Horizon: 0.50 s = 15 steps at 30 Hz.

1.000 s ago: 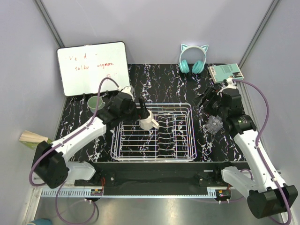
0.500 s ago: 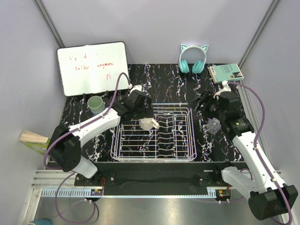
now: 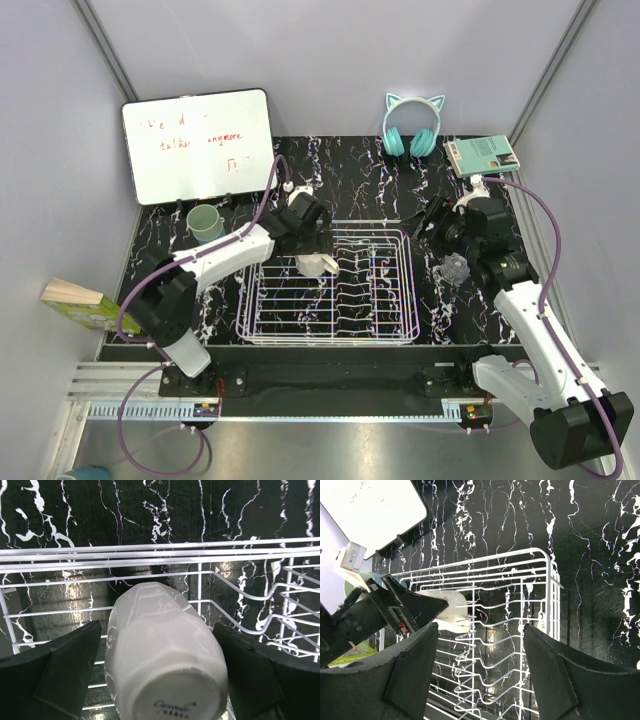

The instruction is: Unload the cups from the dish rack

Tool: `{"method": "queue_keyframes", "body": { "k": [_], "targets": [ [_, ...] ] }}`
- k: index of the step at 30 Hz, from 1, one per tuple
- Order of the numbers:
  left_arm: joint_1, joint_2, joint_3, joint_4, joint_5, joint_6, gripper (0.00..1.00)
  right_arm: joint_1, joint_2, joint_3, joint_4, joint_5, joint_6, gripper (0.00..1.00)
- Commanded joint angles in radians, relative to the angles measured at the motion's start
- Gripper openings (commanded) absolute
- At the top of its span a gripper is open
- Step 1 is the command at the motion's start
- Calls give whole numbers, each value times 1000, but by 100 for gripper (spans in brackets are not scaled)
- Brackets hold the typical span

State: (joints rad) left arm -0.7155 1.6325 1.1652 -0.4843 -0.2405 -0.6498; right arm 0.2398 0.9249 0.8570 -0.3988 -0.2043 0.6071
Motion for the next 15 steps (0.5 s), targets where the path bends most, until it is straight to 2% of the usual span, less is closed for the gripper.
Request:
{"method": "queue_keyframes", "body": {
  "k": [1,6,8,10,11,15],
  "targets": [
    [-6,27,39,-5,-26,15,95,9,-6,-7,43,-18,-10,76],
    [-6,21,21,-7,-14,15,82,9,-5,-13,41,-15,-10,76],
    [-6,23,13,-5,-14,19,62,9,-3,-13,44,-18,-9,76],
    [-6,21,8,-5,-13,24,34,9,-3,-19,46,-18,-6,76],
    [-6,20,10,-8,-11,29,0,7,-4,-19,48,-20,-4,76],
    [-6,-11,19,-8,9,44,0,9,-11,-29,46,-18,-6,76]
  ]
}}
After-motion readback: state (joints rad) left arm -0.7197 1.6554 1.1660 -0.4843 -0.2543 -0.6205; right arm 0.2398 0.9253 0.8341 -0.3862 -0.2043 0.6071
